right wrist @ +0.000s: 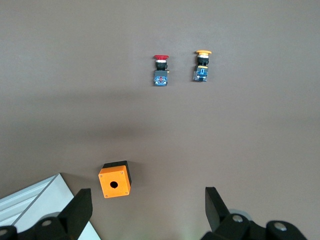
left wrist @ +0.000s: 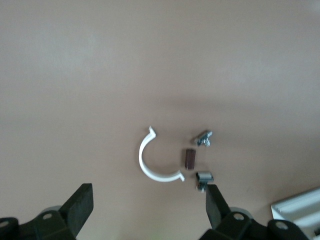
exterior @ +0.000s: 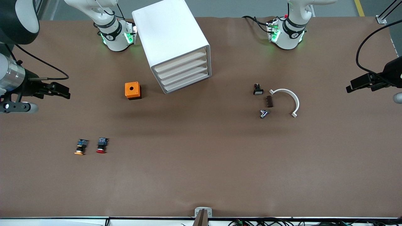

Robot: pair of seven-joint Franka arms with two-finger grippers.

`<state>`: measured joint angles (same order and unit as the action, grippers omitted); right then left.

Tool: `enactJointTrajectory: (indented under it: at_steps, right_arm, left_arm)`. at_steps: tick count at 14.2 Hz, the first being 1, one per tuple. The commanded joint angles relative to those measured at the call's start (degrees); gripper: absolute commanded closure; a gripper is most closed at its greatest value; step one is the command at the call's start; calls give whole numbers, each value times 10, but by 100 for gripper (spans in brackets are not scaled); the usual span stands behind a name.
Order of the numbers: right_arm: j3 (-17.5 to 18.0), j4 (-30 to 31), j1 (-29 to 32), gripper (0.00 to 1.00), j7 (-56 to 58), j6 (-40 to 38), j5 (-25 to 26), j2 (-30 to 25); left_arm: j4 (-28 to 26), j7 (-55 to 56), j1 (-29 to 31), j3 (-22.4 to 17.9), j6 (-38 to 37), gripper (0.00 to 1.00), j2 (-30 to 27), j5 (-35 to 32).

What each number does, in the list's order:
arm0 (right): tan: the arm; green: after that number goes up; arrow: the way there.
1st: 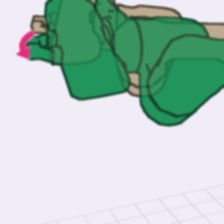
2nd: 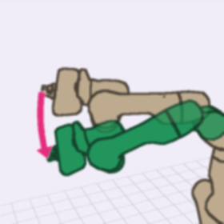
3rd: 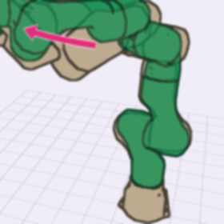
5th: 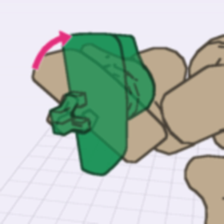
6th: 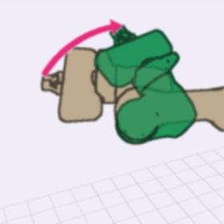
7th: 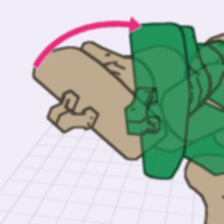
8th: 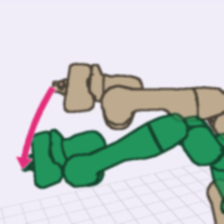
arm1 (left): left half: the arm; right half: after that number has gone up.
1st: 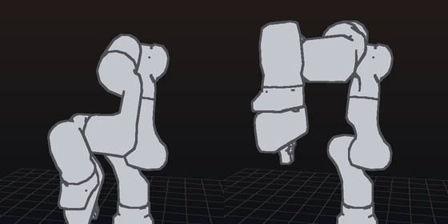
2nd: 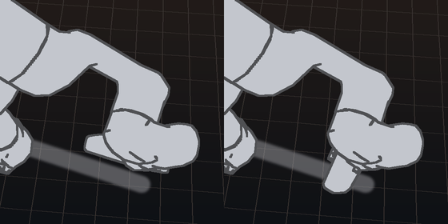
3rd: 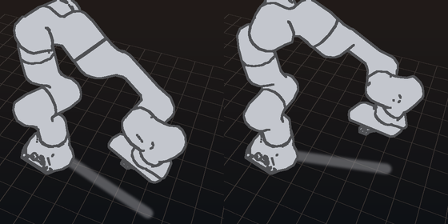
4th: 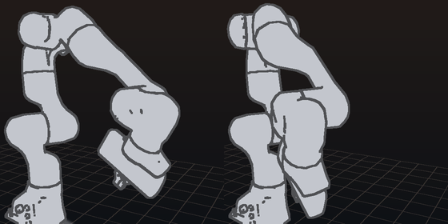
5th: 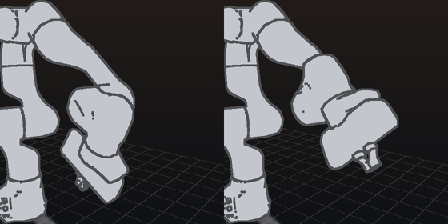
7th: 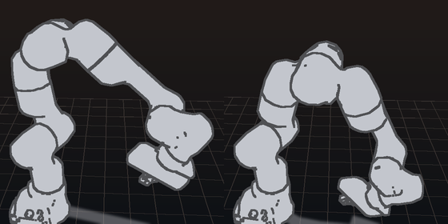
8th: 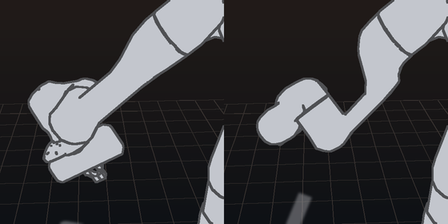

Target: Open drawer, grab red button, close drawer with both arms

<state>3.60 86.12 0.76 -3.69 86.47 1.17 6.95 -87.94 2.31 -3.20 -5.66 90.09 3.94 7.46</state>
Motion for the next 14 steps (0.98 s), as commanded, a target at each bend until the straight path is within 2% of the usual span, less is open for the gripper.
enactJointTrajectory:
  at_steps: [1, 5, 8, 14]
  right_arm:
    - [1, 10, 2, 0, 3, -2, -7, -25]
    - [1, 11, 1, 0, -3, -3, -11, -35]
    - [-3, 23, 5, 0, -4, -6, -35, -51]
    - [-4, 43, 6, 0, -4, 11, -37, -79]
  left_arm:
    - [-11, -6, 17, 36, 32, 1, -17, -21]
    - [-5, 7, 18, 72, 33, 1, -32, -56]
    - [-6, 9, 17, 72, 33, 1, -36, -55]
    - [-5, 19, 18, 70, 25, 0, -38, -50]
